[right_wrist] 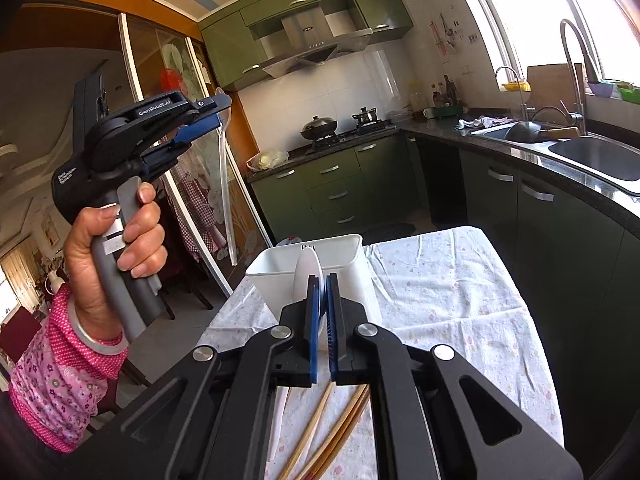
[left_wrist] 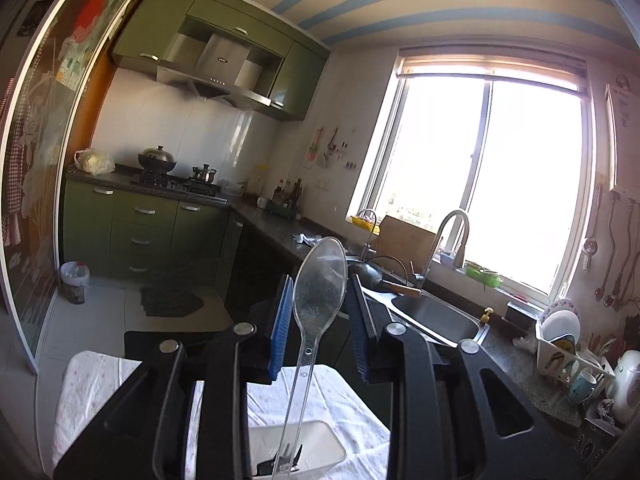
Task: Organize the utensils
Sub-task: 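Lift the clear spoon into the caddy and open the left gripper while the right gripper carries the white spoon, then drop the white spoon into the caddy by opening the right gripper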
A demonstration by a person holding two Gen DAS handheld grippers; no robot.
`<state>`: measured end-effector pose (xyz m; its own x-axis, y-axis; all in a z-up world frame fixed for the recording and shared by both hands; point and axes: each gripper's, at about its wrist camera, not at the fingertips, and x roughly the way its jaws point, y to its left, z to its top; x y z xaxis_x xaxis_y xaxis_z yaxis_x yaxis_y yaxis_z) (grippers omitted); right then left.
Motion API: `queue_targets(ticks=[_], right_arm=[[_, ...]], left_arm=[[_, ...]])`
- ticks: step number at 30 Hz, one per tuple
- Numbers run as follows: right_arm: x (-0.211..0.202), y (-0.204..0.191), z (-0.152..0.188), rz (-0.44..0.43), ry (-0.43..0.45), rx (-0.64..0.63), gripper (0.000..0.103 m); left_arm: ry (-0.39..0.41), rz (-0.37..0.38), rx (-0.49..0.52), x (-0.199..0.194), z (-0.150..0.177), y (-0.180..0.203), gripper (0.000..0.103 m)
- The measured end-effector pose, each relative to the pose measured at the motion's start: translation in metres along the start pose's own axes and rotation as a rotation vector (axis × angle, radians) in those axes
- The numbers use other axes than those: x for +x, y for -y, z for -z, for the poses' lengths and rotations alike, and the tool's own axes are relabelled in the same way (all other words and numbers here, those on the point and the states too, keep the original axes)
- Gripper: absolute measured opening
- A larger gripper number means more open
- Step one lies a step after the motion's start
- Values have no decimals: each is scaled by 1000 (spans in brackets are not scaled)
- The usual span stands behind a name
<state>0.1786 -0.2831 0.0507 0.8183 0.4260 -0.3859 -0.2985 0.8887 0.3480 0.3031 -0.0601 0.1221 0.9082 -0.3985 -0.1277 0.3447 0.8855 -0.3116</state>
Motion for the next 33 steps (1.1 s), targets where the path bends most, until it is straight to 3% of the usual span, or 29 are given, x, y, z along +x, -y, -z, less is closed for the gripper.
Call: queue_targets(ticks=[3, 8, 16, 18, 25, 28, 33], right_arm=[[-4, 2, 0, 8, 5, -1, 5], [-7, 1, -2, 17, 27, -5, 5], [13, -14, -21, 48, 81, -44, 5], [22, -21, -29, 57, 107, -59, 5], [55, -37, -73, 139, 298, -97, 5], [73, -42, -88, 213, 376, -129, 5], [111, -38, -93, 295, 378, -171, 5]], left_arm=[[15, -23, -35, 19, 9, -13, 26], [-23, -84, -68, 45, 36, -36, 26], [-92, -97, -65, 41, 79, -51, 30], [-108, -101, -44, 35, 89, -51, 43], [-157, -73, -81, -5, 93, -58, 45], [-160, -74, -70, -30, 91, -57, 51], [-169, -72, -10, -63, 90, -50, 52]])
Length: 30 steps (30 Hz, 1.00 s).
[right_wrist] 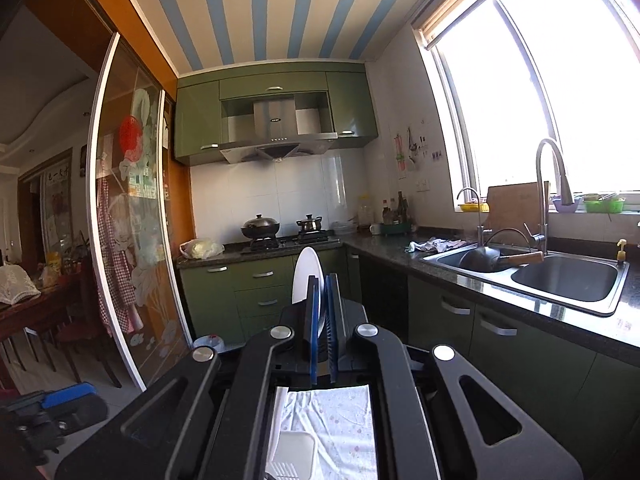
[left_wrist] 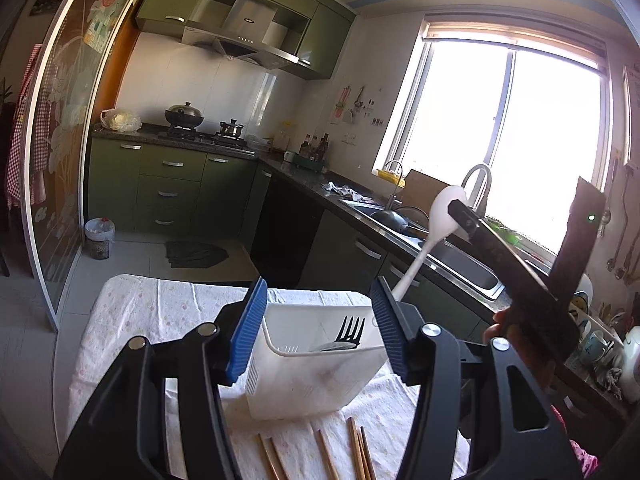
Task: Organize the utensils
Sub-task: 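Drop the white spoon into the caddy by opening the right gripper, then lower the left gripper onto a wooden chopstick and close it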
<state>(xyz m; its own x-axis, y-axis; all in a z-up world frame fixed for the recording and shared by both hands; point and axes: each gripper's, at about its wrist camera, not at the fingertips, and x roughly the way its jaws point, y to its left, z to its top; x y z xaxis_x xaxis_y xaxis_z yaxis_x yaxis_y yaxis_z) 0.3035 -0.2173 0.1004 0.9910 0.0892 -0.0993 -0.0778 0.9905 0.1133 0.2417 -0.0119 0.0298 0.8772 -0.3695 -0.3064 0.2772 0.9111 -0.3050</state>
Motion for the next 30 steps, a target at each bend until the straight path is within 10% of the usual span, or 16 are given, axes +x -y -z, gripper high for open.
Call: queue_targets(ticks=[11, 16, 30], right_arm=[[5, -8, 60, -36, -107, -47, 7], [-17, -7, 71, -60, -113, -75, 14], [-127, 36, 84, -143, -143, -1, 24]], left_arm=[[-134, 7, -52, -8, 22, -8, 55], [-226, -10, -69, -1, 40, -9, 71], [-765, -252, -88, 66, 122, -19, 75]])
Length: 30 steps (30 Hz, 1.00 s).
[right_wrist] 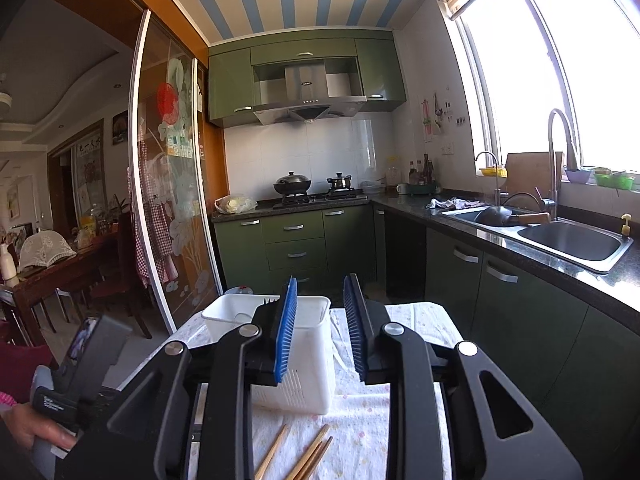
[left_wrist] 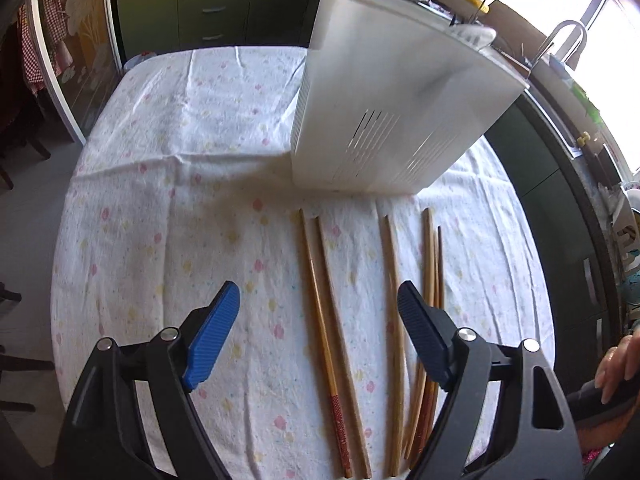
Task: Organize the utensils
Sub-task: 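Lower the left gripper onto a wooden chopstick and close it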
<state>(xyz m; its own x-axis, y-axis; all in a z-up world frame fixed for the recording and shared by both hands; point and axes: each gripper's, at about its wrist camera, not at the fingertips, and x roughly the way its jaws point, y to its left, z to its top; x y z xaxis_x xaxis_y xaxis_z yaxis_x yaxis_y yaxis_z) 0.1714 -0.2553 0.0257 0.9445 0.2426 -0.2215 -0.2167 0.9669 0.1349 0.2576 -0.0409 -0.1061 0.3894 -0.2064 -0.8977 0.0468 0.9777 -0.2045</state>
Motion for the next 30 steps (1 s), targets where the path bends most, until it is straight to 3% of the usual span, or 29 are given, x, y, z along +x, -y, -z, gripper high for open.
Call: queue_targets(ticks=[3, 9, 23, 25, 30], right_arm=[[-14, 15, 15, -2, -31, 32, 28], [-26, 39, 30, 5, -73, 85, 28], [-15, 36, 34, -14, -146, 99, 32], [-9, 32, 34, -13, -179, 86, 32], [17, 21, 47, -61, -335, 83, 32]], left_arm=[[-55, -56, 0, 13, 1, 0, 63], [-69, -159, 6, 22, -2, -2, 51], [-124, -186, 34, 38, -4, 9, 45], [-125, -196, 41, 38, -4, 10, 40], [-132, -197, 55, 38, -3, 12, 13]])
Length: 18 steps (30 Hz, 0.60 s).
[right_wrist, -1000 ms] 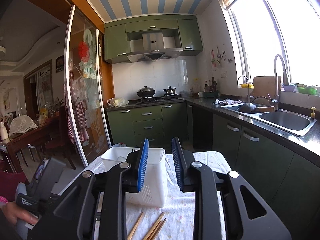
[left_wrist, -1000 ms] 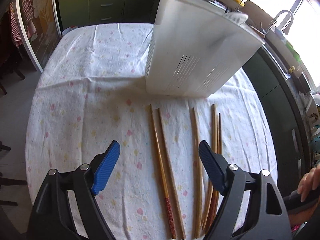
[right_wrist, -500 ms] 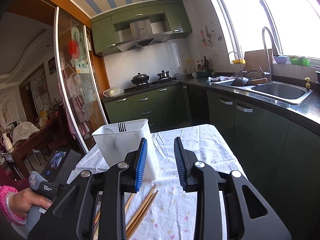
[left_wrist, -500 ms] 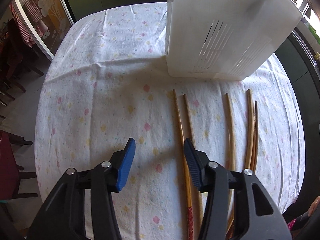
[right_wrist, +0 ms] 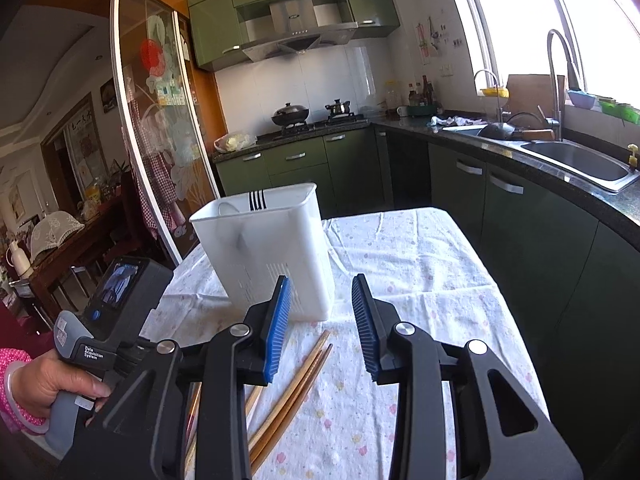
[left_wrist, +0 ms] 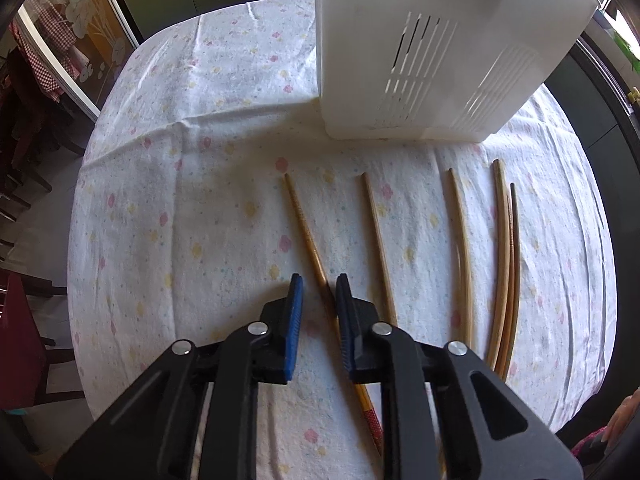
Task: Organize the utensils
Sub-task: 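Close the right gripper on a pair of wooden chopsticks while the left gripper holds its chopstick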
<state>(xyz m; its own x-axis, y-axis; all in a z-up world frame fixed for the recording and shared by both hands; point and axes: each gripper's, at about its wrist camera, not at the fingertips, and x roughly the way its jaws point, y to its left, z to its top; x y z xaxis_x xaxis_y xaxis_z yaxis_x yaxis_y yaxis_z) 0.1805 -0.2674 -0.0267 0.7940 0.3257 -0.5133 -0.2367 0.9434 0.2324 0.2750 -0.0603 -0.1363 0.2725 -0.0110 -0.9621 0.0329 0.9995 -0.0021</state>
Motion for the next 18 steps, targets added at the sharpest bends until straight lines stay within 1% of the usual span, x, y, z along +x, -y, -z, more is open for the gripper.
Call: queue_targets(ticks=[2, 5, 6, 7, 8, 9, 12, 18], right_arm=[[21, -1, 6, -26, -102, 16, 32], [55, -3, 16, -25, -257, 8, 32], [65, -3, 22, -19, -294, 7, 31], [73, -3, 26, -7, -323, 4, 26], [80, -2, 30, 12, -341, 0, 24], [87, -1, 33, 28, -361, -3, 23], [103, 3, 41, 42, -416, 4, 23], [120, 0, 49, 95, -440, -24, 23]], left_arm=[[-3, 3, 2, 0, 1, -5, 11], [-3, 4, 3, 1, 3, -12, 11], [-3, 5, 6, 1, 3, -13, 11], [-3, 6, 10, 1, 5, -15, 11], [-3, 8, 10, 1, 5, -16, 11], [-1, 9, 11, 0, 7, -18, 11], [4, 5, 25, 0, 7, -17, 11], [14, 7, 33, -1, 9, -16, 11]])
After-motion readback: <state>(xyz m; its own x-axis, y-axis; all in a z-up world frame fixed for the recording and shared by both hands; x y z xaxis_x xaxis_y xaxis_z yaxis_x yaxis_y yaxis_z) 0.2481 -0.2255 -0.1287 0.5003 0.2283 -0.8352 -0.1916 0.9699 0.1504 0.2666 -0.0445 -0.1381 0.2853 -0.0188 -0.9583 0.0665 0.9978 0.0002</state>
